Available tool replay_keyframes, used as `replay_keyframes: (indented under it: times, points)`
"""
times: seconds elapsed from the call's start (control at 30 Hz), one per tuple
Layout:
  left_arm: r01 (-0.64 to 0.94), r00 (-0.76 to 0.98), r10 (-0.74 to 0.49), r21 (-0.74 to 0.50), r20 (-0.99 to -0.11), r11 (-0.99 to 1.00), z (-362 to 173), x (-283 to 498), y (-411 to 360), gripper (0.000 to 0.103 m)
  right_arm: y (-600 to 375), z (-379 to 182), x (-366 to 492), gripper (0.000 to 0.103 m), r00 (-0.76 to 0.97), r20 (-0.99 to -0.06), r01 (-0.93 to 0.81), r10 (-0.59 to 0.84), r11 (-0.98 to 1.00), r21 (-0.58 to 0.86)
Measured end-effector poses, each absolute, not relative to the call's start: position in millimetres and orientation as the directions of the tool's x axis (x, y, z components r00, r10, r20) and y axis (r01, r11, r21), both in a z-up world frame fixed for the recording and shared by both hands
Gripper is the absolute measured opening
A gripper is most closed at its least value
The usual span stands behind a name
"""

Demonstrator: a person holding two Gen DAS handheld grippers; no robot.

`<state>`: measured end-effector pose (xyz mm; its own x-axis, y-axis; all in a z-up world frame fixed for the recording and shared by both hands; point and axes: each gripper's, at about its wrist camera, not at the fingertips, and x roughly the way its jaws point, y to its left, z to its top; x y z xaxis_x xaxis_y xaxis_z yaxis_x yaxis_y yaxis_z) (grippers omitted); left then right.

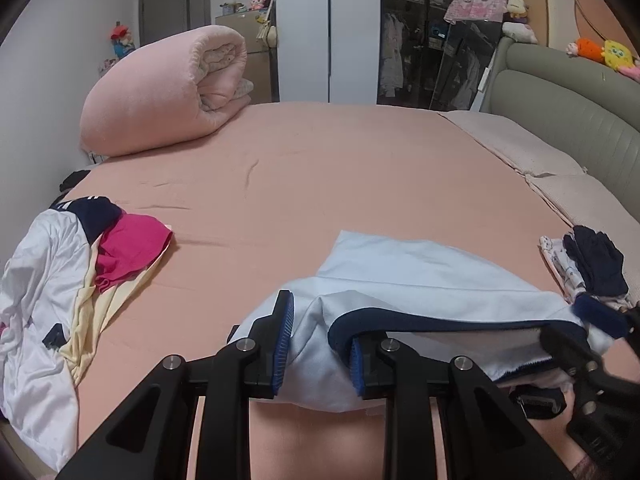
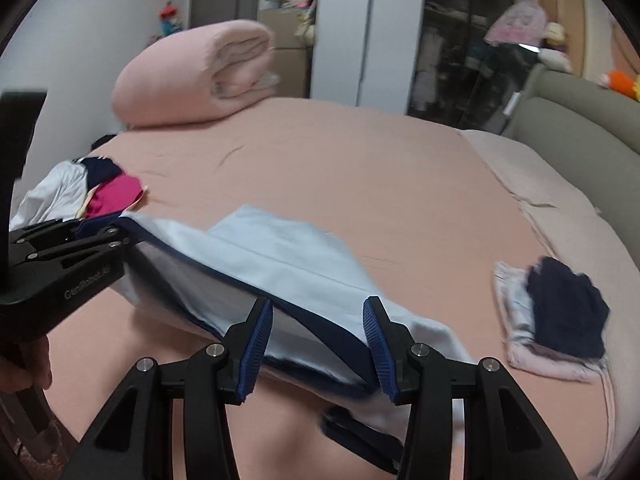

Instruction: Fold clothes

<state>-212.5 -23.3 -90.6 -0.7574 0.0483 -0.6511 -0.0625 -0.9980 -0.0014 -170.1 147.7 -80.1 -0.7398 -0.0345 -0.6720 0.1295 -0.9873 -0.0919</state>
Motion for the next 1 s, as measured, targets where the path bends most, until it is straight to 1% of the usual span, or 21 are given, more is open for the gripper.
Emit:
replay_keyframes:
  times: [0.07, 0.13, 0.2, 0.23, 0.27, 0.3, 0.33, 0.37, 0.43, 0.47, 0.5, 0.53, 0.57, 0.6, 0.63, 0.67, 0.7, 0.73, 0.77, 0.9, 1.0]
  points:
    - [-0.066, -0.759, 0.065, -0.023, -0.648, -0.998, -89.8, -210.6, -23.1, 0.022, 152.2, -86.4, -173.2, 0.054, -0.728, -0.686, 0.131, -0.012, -0.984, -0.121]
    - [-0.066, -0.756, 0.084, -0.052, -0.649, -0.996, -91.4, -214.3, -23.7, 0.022, 155.8, -96.8, -180.3, 0.054, -0.712, -0.702, 0.144, -0.002, -0.979, -0.144]
    - [-0.074, -0.744, 0.104, -0.073, -0.66, -0.995, -94.7, -218.6, -23.7, 0.022, 160.6, -118.0, -199.8, 0.054, -0.61, -0.791, 0.181, -0.041, -0.98, -0.089]
    - [-0.076, -0.738, 0.106, -0.074, -0.666, -0.994, -97.5, -219.9, -24.1, 0.022, 163.7, -121.9, -203.0, 0.053, -0.587, -0.808, 0.187, -0.059, -0.98, -0.064]
    - [-0.079, -0.734, 0.104, -0.068, -0.671, -0.995, -100.7, -219.7, -24.2, 0.022, 166.8, -125.7, -206.0, 0.04, -0.564, -0.823, 0.192, -0.076, -0.981, -0.04]
    - [-0.083, -0.728, 0.103, -0.062, -0.678, -0.995, -104.6, -219.6, -24.2, 0.022, 166.4, -125.5, -206.3, 0.03, -0.571, -0.819, 0.191, -0.051, -0.979, -0.073]
    - [-0.088, -0.712, 0.1, -0.053, -0.695, -0.995, -111.6, -220.0, -24.0, 0.023, 165.2, -123.1, -205.2, 0.014, -0.592, -0.806, 0.191, -0.007, -0.973, -0.132]
    - [-0.09, -0.687, 0.093, -0.043, -0.721, -0.995, -121.7, -221.4, -23.6, 0.023, 163.9, -120.7, -204.0, 0.012, -0.613, -0.79, 0.189, 0.037, -0.963, -0.191]
    - [-0.068, -0.645, 0.043, 0.001, -0.763, -0.998, -142.9, -223.3, -22.3, 0.031, 173.1, -114.6, -201.0, 0.009, -0.637, -0.766, 0.141, 0.086, -0.964, -0.225]
    - [-0.038, -0.621, -0.011, 0.044, -0.783, -0.998, -155.9, -224.8, -21.6, 0.048, 177.8, -111.5, -199.5, 0.009, -0.647, -0.754, 0.117, 0.11, -0.964, -0.24]
    - [0.003, -0.592, -0.062, 0.075, -0.803, -0.997, -169.0, -226.5, -22.4, 0.059, 182.4, -108.5, -198.0, 0.009, -0.657, -0.741, 0.092, 0.134, -0.962, -0.255]
    - [0.034, -0.563, -0.089, 0.085, -0.821, -0.996, -180.7, -227.9, -23.6, 0.06, 187.1, -105.4, -196.5, 0.009, -0.667, -0.728, 0.067, 0.158, -0.961, -0.27]
    - [0.039, -0.543, -0.049, 0.033, -0.839, -0.999, -188.2, -228.4, -25.7, 0.06, 193.1, -104.1, -197.8, 0.009, -0.667, -0.729, 0.048, 0.155, -0.967, -0.25]
    - [0.037, -0.536, -0.002, -0.02, -0.845, -0.999, -191.5, -227.8, -27.3, 0.057, 198.1, -102.2, -192.0, 0.009, -0.672, -0.731, 0.044, 0.119, -0.979, -0.2]
    - [0.034, -0.555, 0.023, -0.05, -0.831, -0.998, -189.2, -225.7, -28.6, 0.055, 200.7, -98.0, -188.4, 0.009, -0.685, -0.72, 0.038, 0.112, -0.981, -0.189]
    - [0.033, -0.592, 0.027, -0.058, -0.805, -0.998, -182.4, -222.8, -29.7, 0.035, 203.3, -93.9, -184.9, 0.009, -0.698, -0.708, 0.031, 0.107, -0.983, -0.18]
    - [0.032, -0.626, 0.029, -0.063, -0.78, -0.998, -174.9, -220.0, -30.6, 0.023, 205.8, -89.7, -181.4, 0.009, -0.711, -0.696, 0.025, 0.102, -0.985, -0.17]
    - [0.032, -0.654, 0.027, -0.063, -0.756, -0.997, -164.3, -217.8, -31.2, 0.02, 205.8, -86.0, -177.6, 0.009, -0.726, -0.681, 0.027, 0.098, -0.985, -0.17]
    - [0.031, -0.684, 0.031, -0.071, -0.728, -0.997, -150.9, -215.4, -32.1, 0.015, 204.3, -83.3, -176.4, 0.009, -0.733, -0.675, 0.031, 0.09, -0.986, -0.165]
    - [-0.004, -0.753, 0.073, -0.106, -0.654, -0.994, -102.8, -206.9, -34.1, 0.014, 204.0, -67.2, -167.9, 0.009, -0.752, -0.656, 0.023, 0.062, -0.992, -0.121]
    - [-0.037, -0.772, 0.116, -0.138, -0.625, -0.99, -74.4, -197.5, -35.0, 0.013, 220.4, -60.3, -162.4, 0.009, -0.728, -0.685, 0.008, -0.026, -1.0, 0.03]
